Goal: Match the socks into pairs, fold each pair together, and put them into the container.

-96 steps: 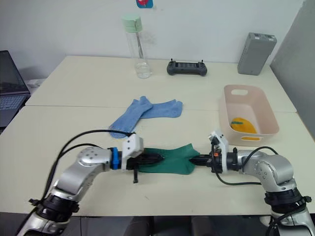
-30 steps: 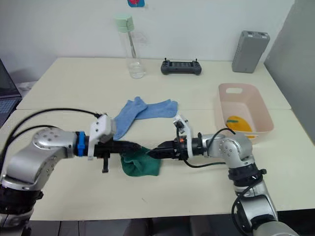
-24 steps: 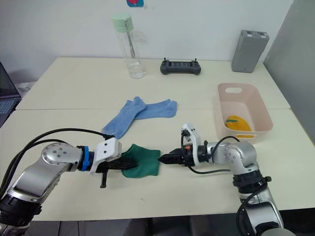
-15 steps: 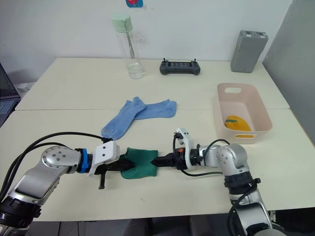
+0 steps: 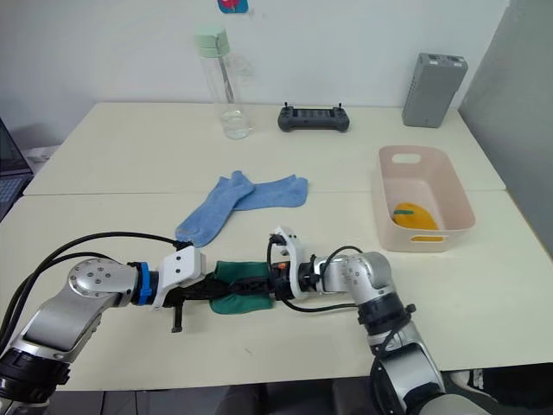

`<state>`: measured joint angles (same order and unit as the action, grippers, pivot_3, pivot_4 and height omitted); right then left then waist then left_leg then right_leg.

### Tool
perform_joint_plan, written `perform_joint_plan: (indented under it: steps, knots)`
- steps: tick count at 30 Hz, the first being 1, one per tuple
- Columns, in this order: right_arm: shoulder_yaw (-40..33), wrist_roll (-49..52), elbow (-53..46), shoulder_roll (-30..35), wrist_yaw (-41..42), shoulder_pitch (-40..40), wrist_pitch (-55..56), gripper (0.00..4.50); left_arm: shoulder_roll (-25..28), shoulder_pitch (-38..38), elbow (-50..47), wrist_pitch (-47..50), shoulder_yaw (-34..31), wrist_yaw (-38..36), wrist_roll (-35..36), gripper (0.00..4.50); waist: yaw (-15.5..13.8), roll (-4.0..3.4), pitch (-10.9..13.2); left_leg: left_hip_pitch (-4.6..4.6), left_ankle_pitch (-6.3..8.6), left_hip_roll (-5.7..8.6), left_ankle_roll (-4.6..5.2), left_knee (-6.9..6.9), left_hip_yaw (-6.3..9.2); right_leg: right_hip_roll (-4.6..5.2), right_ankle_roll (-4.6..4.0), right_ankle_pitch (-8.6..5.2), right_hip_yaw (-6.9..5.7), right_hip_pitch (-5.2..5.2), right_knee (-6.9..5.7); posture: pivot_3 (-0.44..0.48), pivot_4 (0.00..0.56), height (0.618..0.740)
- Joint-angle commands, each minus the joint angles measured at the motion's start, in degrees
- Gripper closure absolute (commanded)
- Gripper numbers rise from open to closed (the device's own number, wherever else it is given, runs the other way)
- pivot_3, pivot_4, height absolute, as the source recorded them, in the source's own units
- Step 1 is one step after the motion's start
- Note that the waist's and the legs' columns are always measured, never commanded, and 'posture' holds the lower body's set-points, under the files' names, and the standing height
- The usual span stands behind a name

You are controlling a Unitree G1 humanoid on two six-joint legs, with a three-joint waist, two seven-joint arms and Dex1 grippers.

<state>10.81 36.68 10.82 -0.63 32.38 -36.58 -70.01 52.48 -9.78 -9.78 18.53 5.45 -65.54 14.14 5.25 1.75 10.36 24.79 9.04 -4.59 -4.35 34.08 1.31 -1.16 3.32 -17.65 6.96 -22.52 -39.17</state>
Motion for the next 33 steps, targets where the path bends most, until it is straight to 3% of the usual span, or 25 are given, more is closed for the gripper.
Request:
perform_joint_plan:
  steps: [1, 7, 11, 14, 20, 27, 33]
  knots:
    - [1.7, -1.0, 0.2, -0.2, 1.6, -0.5, 1.3, 2.40, 0.2, 0.3, -1.6, 0.4, -2.0, 0.6, 0.7, 4.50, -0.1, 0.00, 0.0, 0.02, 0.00, 0.01, 0.00, 0.00, -0.01, 0.00, 0.00, 0.00, 0.01, 0.00, 0.02, 0.000, 0.150, 0.740]
    - [2.8, -2.3, -1.5, 1.2, 2.8, 0.6, 2.4, 4.43, -0.1, -0.1, -2.6, 1.9, -3.5, 0.5, 2.6, 4.50, -0.1, 0.02, 0.0, 0.01, 0.00, 0.00, 0.00, -0.03, 0.02, 0.00, -0.01, -0.01, -0.02, -0.02, -0.02, 0.000, 0.150, 0.740]
    - [0.8, -1.2, -5.2, 3.0, 3.4, 0.6, 2.7, 4.47, -0.8, -2.9, -3.7, 5.4, -5.4, 0.5, 6.6, 4.50, -0.5, 0.02, 0.0, 0.01, -0.01, 0.01, 0.00, 0.01, -0.01, 0.02, 0.02, 0.03, 0.01, -0.01, -0.01, 0.000, 0.150, 0.740]
    - [-4.4, 1.5, -10.7, 5.5, 2.9, -0.4, 1.5, 4.50, -2.1, -8.4, -6.2, 14.1, -9.0, 0.6, 15.8, 3.96, -1.1, 0.04, 0.0, 0.12, -0.01, 0.01, 0.00, 0.09, 0.00, 0.06, 0.03, 0.03, -0.08, -0.01, -0.01, 0.000, 0.150, 0.740]
    - [-14.8, 6.0, -21.8, 13.1, 0.4, -3.6, -1.4, 4.50, -5.1, -19.9, -7.0, 21.5, -9.4, 4.2, 21.6, 2.13, -1.5, 0.04, 0.0, 0.25, -0.01, 0.03, 0.00, 0.14, -0.02, 0.07, 0.07, 0.05, -0.08, -0.03, 0.09, 0.000, 0.150, 0.740]
    - [-24.7, 4.5, -26.7, 31.8, -1.0, -9.7, -0.7, 4.50, -19.7, -35.1, -5.0, 22.5, -4.7, 14.0, 21.1, 0.02, -2.4, 0.02, 0.1, 0.40, -0.01, 0.11, 0.00, 0.08, 0.01, 0.10, -0.02, 0.07, -0.10, -0.12, 0.12, 0.000, 0.150, 0.740]
    - [-17.3, -10.6, -23.5, 57.2, 7.8, -7.7, 16.7, 4.50, -35.6, -35.9, -4.7, 19.4, 0.6, 25.1, 17.9, 0.02, -3.1, -0.02, 0.1, 0.37, 0.00, 0.28, 0.01, 0.09, -0.06, 0.24, -0.17, 0.16, -0.01, -0.06, 0.20, 0.000, 0.150, 0.740]
